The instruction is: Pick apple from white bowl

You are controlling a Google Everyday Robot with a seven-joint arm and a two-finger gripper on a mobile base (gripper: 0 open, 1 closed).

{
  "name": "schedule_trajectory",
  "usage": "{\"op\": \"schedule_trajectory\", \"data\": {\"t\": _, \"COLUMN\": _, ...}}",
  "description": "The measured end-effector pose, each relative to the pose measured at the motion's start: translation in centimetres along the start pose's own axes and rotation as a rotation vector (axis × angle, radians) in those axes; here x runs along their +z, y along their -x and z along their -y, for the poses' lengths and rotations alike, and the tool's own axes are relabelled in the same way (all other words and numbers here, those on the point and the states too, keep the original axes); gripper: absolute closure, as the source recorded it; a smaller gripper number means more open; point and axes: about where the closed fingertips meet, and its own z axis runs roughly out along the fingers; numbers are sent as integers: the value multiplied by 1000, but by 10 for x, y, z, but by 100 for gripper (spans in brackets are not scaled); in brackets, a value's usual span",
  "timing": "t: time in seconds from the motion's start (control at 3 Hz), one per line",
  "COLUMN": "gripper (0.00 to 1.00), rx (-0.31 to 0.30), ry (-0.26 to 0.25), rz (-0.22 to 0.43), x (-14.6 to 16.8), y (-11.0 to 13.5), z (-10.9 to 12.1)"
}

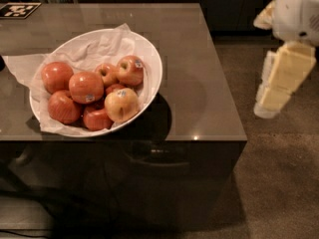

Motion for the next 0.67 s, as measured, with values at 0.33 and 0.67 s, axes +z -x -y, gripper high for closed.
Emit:
{"op": "schedule_trajectory", "data": {"t": 0.33, "gripper": 0, "rx": -57, "ry": -5, "rz": 44, "x": -28, "y": 62, "z": 4}}
{"op": "schedule_trajectory", "data": {"t": 0.67, "gripper": 0, "rx": -114, "ry": -7, "rz": 107, "x": -46, "y": 118, "z": 2}}
